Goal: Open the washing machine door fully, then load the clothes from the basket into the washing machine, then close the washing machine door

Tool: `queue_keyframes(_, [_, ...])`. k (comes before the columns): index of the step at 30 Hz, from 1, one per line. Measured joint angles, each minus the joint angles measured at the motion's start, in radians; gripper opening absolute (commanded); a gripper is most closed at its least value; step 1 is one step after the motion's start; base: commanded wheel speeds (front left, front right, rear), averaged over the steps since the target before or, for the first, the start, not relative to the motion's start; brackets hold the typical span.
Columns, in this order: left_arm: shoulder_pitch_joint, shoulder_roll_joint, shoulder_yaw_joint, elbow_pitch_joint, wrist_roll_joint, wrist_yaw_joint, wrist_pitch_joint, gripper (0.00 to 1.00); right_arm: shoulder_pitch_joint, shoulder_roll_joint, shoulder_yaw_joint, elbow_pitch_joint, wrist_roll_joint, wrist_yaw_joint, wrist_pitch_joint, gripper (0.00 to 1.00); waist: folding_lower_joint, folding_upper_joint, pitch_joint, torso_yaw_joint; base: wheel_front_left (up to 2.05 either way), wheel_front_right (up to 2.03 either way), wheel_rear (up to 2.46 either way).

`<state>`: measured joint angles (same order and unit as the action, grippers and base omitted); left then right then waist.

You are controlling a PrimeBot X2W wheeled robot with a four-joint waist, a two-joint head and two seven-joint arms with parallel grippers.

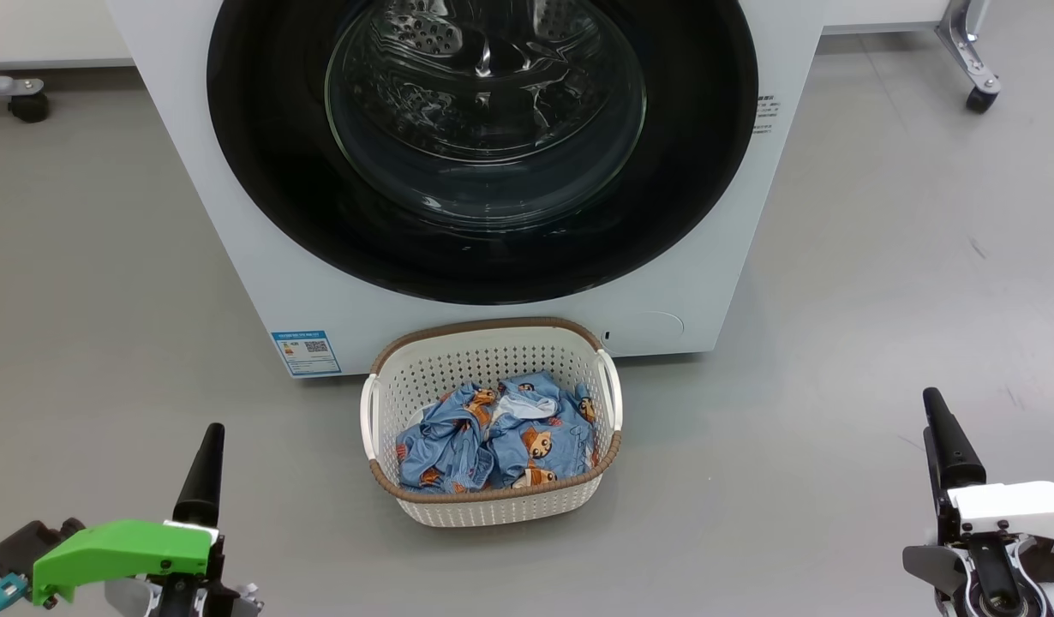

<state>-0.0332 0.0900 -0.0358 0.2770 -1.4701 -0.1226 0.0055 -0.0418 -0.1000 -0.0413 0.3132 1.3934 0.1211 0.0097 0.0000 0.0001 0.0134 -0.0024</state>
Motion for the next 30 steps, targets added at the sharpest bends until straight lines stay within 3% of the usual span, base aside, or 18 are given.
queue_keyframes(4, [-0.009,0.011,-0.019,0.000,0.021,0.000,-0.013,1.00,-0.011,-0.010,0.019,0.000,-0.044,0.000,-0.011,1.00,0.0000,-0.0001,0.001,0.000,0.00,0.00,0.00])
queue_keyframes(12, [-0.022,0.063,-0.075,0.005,0.163,0.000,-0.045,1.00,-0.032,-0.061,0.072,0.001,-0.195,-0.001,-0.044,1.00,0.0000,-0.0001,0.005,0.002,0.00,0.00,0.00])
queue_keyframes(30, [-0.065,0.107,-0.126,0.033,0.409,0.000,-0.105,1.00,-0.061,-0.125,0.157,0.014,-0.462,-0.037,-0.105,1.00,0.0000,0.0000,0.005,0.008,0.00,0.00,0.00])
